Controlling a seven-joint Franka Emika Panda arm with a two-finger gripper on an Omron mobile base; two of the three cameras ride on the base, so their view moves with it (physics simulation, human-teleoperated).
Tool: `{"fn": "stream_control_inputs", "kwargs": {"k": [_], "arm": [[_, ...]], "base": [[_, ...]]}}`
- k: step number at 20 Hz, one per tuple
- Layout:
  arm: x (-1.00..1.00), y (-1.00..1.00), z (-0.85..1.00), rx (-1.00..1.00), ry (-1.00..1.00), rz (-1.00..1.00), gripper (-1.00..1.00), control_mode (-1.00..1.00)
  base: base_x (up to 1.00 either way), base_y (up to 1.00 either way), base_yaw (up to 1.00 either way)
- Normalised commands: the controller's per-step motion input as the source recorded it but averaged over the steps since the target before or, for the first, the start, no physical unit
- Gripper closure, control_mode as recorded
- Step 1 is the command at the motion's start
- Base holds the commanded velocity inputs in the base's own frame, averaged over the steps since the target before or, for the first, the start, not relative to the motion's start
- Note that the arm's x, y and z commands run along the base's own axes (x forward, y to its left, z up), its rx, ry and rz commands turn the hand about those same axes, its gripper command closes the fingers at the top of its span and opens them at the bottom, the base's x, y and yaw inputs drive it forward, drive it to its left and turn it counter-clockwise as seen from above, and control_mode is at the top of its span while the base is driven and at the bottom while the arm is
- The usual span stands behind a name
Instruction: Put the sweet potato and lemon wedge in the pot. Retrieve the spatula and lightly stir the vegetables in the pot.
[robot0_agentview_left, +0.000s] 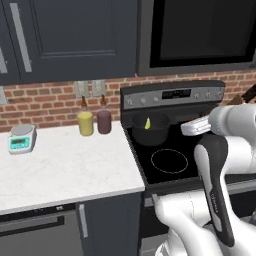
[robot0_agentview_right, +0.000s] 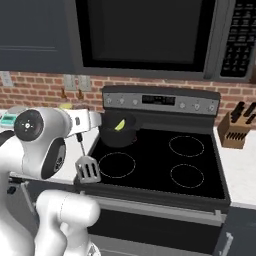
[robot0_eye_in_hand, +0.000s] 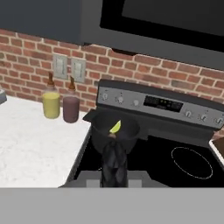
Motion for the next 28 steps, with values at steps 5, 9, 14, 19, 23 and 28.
{"fn": "stream_control_inputs", "kwargs": {"k": [5,9,14,19,23,28], "arm": [[0.0,0.0,0.0,0.0,0.0,0.0,1.0,1.0],[0.0,0.0,0.0,0.0,0.0,0.0,1.0,1.0],[0.15,-0.2,0.01,0.02,-0.24,0.0,1.0,-1.0],[0.05,-0.54,0.0,0.14,-0.31,0.0,1.0,-1.0],[0.09,-0.67,0.0,0.25,-0.28,0.0,1.0,-1.0],[0.2,-0.4,0.0,0.3,-0.19,0.0,1.0,-1.0]], "base": [[0.84,0.38,-0.07],[0.92,0.03,-0.02],[0.0,0.0,0.0],[0.0,0.0,0.0],[0.0,0.0,0.0],[0.0,0.0,0.0]]}}
